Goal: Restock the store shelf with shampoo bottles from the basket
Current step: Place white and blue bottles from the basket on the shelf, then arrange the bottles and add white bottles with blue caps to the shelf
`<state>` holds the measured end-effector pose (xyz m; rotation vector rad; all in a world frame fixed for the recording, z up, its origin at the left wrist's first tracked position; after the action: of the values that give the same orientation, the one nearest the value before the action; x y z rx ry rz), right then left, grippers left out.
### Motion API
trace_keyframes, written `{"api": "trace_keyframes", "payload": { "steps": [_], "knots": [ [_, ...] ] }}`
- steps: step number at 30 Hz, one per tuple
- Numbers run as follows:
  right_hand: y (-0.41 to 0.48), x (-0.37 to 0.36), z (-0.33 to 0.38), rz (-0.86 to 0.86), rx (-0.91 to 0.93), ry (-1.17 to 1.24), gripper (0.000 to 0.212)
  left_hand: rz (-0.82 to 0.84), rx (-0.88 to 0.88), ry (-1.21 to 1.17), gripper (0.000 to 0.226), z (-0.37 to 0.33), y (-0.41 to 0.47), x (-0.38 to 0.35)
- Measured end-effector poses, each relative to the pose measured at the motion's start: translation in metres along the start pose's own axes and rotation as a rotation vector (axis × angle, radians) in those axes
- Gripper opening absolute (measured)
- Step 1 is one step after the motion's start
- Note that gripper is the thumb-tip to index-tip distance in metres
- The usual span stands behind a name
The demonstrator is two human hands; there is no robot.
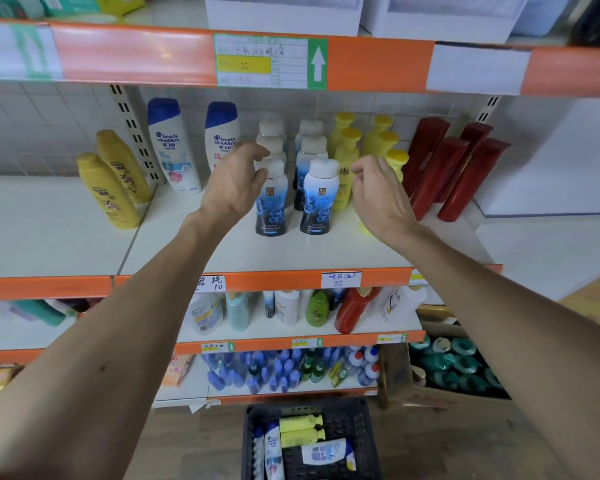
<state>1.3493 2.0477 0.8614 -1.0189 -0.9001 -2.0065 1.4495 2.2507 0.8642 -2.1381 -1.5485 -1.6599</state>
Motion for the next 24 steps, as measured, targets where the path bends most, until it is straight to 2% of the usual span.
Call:
{"api": "trace_keyframes", "payload": {
  "steps": [5, 9, 14, 18, 24],
  "knots": [
    [-0.033, 0.008, -0.002, 0.082, 0.098, -0.11, 0.031, -0.037, 0.033, 0.063, 0.03, -0.029, -0.023, 0.013],
    [-0.066, 0.018, -0.014, 0.18, 0.098, -0.159, 0.04, 0.172, 0.059, 0.159, 0.042, -0.067, -0.057, -0.001],
    [-0.119, 0.034, -0.035, 0.259, 0.093, -0.196, 0.041, 0.415, 0.116, 0.17, 0.062, -0.124, -0.116, -0.025],
    [-0.153, 0.047, -0.05, 0.3, 0.088, -0.188, 0.044, 0.463, 0.108, 0.177, 0.072, -0.154, -0.15, -0.03],
    [-0.186, 0.048, -0.065, 0.359, 0.083, -0.192, 0.043, 0.487, 0.146, 0.18, 0.065, -0.167, -0.185, -0.032]
  ]
}}
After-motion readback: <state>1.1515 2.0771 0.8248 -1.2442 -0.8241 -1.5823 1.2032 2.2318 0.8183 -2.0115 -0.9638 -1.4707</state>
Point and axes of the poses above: each hand's wrist, its own y-axis towards the middle knuckle, its own x-axis out of the back of the hand, z = x × y, the point moved 6 cm from there along y, towards the middle knuckle, and after that the axes turned 14 degrees about -x, right-handed, at the moved point
